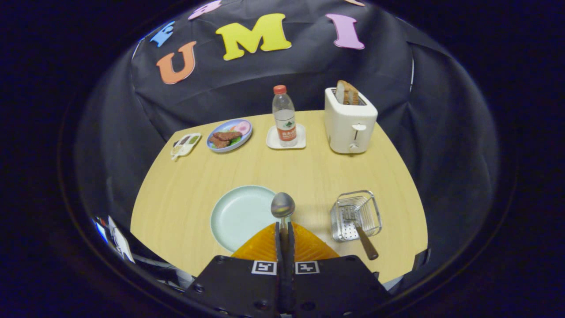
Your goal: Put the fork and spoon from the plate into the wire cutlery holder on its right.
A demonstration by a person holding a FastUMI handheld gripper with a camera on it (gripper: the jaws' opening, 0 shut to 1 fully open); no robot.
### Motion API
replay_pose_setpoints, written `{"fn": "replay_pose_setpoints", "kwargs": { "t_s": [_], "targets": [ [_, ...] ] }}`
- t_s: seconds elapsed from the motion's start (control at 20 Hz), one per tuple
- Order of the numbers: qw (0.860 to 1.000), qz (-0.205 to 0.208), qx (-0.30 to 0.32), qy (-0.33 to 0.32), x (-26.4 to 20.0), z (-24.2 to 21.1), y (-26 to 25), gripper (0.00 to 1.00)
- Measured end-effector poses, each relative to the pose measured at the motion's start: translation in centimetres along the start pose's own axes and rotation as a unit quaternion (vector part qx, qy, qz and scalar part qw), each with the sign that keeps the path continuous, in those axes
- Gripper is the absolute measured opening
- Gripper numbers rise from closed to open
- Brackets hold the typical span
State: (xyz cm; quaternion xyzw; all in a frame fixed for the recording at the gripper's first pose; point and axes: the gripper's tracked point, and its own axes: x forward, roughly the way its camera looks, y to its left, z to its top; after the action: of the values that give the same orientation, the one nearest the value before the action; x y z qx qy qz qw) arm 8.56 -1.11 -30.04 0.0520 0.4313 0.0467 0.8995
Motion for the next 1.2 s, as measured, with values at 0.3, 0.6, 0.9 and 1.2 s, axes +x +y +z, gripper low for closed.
{"fn": "replay_pose_setpoints", "kwargs": {
  "t_s": [0.3, 0.6, 0.9, 1.2],
  "targets": [
    [0.999, -0.022, 0.022, -0.017, -1.7, 1.5, -5.1, 0.01],
    [0.998, -0.046, 0.048, 0.015, -1.6, -0.2, -9.3, 0.01],
    [0.994, -0.059, 0.066, 0.059, -0.3, -1.0, -10.8, 0.01],
    [0.989, -0.072, 0.071, 0.107, 2.2, -2.1, -10.6, 0.01]
  ]
}}
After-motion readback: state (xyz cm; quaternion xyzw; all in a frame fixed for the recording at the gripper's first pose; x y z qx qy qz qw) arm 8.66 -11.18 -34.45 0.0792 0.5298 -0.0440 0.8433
